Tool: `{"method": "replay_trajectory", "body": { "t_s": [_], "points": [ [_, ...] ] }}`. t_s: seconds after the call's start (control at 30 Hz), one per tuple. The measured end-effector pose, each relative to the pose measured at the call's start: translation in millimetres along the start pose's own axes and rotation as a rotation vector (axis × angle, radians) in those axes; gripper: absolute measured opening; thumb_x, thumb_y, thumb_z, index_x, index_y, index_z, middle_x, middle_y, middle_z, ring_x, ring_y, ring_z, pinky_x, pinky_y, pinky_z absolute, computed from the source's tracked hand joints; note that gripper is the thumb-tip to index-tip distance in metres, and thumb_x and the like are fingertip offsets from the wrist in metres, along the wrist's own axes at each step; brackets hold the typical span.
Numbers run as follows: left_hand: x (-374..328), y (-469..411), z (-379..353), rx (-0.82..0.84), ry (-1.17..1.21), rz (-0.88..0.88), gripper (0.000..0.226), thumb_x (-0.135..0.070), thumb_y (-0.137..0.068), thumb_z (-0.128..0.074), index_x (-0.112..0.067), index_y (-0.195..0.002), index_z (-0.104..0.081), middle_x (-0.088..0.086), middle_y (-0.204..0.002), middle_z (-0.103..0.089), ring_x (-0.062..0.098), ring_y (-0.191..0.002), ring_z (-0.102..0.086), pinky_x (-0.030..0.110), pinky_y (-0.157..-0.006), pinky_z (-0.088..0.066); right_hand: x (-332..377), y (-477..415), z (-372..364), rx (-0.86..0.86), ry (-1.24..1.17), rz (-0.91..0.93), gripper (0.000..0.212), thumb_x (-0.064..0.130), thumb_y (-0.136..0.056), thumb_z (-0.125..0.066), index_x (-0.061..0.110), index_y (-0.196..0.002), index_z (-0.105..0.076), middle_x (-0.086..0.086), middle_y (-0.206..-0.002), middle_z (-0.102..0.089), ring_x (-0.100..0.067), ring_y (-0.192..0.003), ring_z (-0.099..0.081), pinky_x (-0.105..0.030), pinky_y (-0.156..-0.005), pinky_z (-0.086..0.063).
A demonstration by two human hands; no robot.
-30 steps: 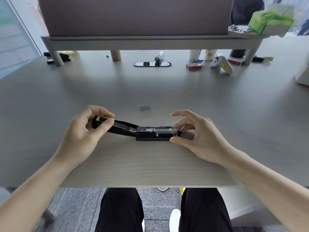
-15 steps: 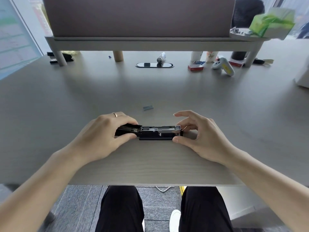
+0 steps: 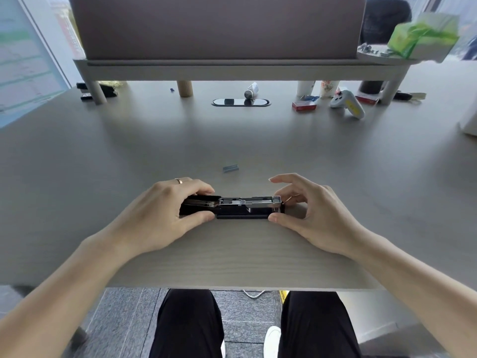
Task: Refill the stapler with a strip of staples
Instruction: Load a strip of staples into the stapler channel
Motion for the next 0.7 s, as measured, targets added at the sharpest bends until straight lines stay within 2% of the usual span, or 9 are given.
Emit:
{"method": "replay_trajectory", "body": {
  "t_s": [0.1,0.17,0.23,0.3,0.37,0.43,0.5,0.6,0.7],
  "points": [
    [-4,-13,16,-0.048,0.022,0.018,0.051,-0.06,-0.088,-0.063,-0.032,-0.131,-0.067,-0.017,-0.119,-0.073,0.003,-0.109,-0.069,0.031,-0.101,-0.054,4,-2,3,0.052,-0.001,-0.002,0.05,0.05,-0.084,-0.078,0.036,-0.13,-0.066,0.015,-0.111,-0.076,0.001,-0.102,-0.072,-0.011,-0.092,-0.052],
    [-2,-35,26,-0.111,0.107,0.059,0.039,-0.05,-0.094,-0.065,-0.025,-0.124,-0.071,-0.012,-0.113,-0.076,0.004,-0.105,-0.072,0.028,-0.098,-0.054,3,-13,13,0.029,-0.057,-0.007,0.031,0.046,-0.097,-0.066,0.029,-0.122,-0.073,0.013,-0.111,-0.078,0.0,-0.105,-0.073,-0.023,-0.094,-0.057],
    [3,-63,21,-0.109,0.08,0.104,0.027,-0.04,-0.095,-0.07,-0.023,-0.115,-0.074,-0.01,-0.11,-0.078,0.006,-0.101,-0.073,0.023,-0.089,-0.051,-4,-30,21,-0.019,-0.066,-0.041,0.027,0.042,-0.105,-0.057,0.026,-0.112,-0.078,0.012,-0.106,-0.081,-0.004,-0.104,-0.074,-0.031,-0.094,-0.058],
    [7,-89,2,-0.039,-0.021,0.123,0.027,-0.039,-0.093,-0.074,-0.023,-0.116,-0.074,-0.007,-0.115,-0.077,0.011,-0.104,-0.071,0.022,-0.087,-0.046,-13,-47,19,-0.036,0.041,-0.055,0.024,0.037,-0.105,-0.059,0.024,-0.109,-0.078,0.012,-0.103,-0.08,-0.011,-0.098,-0.075,-0.029,-0.088,-0.055],
    [12,-109,-20,0.023,-0.072,0.127,0.032,-0.038,-0.09,-0.078,-0.021,-0.117,-0.073,-0.003,-0.118,-0.076,0.017,-0.107,-0.071,0.026,-0.09,-0.049,-16,-57,10,-0.047,0.159,-0.026,0.017,0.029,-0.102,-0.066,0.021,-0.11,-0.078,0.01,-0.101,-0.077,-0.016,-0.093,-0.071,-0.019,-0.079,-0.046],
    [15,-120,-32,0.047,-0.089,0.141,0.034,-0.036,-0.087,-0.081,-0.018,-0.114,-0.073,0.0,-0.111,-0.077,0.022,-0.102,-0.073,0.032,-0.092,-0.056,-16,-60,6,-0.073,0.222,0.018,0.018,0.026,-0.098,-0.071,0.018,-0.111,-0.078,0.009,-0.099,-0.072,-0.012,-0.088,-0.062,-0.006,-0.073,-0.039],
    [17,-128,-37,0.025,-0.099,0.138,0.029,-0.034,-0.085,-0.081,-0.017,-0.108,-0.075,-0.001,-0.098,-0.076,0.023,-0.092,-0.072,0.037,-0.088,-0.059,-17,-61,5,-0.083,0.241,0.033,0.019,0.027,-0.096,-0.073,0.019,-0.112,-0.077,0.009,-0.1,-0.069,-0.007,-0.087,-0.055,-0.001,-0.072,-0.037],
    [16,-133,-38,-0.012,-0.101,0.109,0.013,-0.025,-0.087,-0.079,-0.016,-0.097,-0.078,-0.005,-0.084,-0.07,0.023,-0.085,-0.072,0.035,-0.083,-0.059,-17,-60,4,-0.078,0.241,0.047,0.017,0.029,-0.095,-0.072,0.021,-0.11,-0.077,0.009,-0.102,-0.071,-0.007,-0.092,-0.055,-0.011,-0.073,-0.04],
    [17,-134,-37,-0.04,-0.083,0.104,0.01,-0.021,-0.088,-0.079,-0.017,-0.097,-0.078,-0.007,-0.081,-0.068,0.023,-0.084,-0.072,0.035,-0.083,-0.059,-16,-60,4,-0.083,0.251,0.049,0.018,0.031,-0.096,-0.071,0.021,-0.11,-0.077,0.008,-0.104,-0.072,-0.012,-0.098,-0.06,-0.02,-0.079,-0.041]
  ]
}}
Point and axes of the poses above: each hand's wrist, its own y-axis away from the middle knuckle, its own z-axis out of the back of the hand, x = y × z, the point moved 10 cm from there along -y, towards the middle knuckle
